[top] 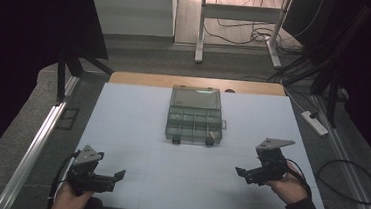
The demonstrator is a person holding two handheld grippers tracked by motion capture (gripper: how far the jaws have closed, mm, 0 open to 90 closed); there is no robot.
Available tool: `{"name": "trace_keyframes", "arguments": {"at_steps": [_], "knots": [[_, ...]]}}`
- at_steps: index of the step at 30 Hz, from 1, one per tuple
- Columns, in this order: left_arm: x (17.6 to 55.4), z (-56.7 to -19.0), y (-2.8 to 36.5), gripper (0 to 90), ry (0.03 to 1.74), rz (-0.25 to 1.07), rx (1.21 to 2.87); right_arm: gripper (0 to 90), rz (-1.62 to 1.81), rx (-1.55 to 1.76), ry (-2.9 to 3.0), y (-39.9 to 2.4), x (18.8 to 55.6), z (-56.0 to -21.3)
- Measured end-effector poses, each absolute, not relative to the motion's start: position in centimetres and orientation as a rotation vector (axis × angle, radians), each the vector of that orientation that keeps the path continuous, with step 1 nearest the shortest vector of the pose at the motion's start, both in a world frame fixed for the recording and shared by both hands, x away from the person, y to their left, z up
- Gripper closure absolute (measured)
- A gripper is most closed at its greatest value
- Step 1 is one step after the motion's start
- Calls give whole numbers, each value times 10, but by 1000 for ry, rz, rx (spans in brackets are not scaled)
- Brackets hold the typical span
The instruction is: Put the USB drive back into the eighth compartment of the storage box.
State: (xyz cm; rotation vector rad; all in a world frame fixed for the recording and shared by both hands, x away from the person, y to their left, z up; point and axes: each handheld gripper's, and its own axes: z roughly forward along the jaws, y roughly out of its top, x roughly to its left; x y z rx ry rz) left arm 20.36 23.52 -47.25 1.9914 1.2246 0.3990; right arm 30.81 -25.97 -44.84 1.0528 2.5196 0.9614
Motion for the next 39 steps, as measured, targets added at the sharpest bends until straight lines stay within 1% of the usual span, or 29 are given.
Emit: {"name": "trace_keyframes", "arguments": {"at_steps": [22,39], "knots": [[204,-472,236,34,1231,400,1987,0,982,1135,2427,-295,284,-447],[204,-472,236,34,1233,400,1987,0,963,1228,2341,-330,267,-448]]}}
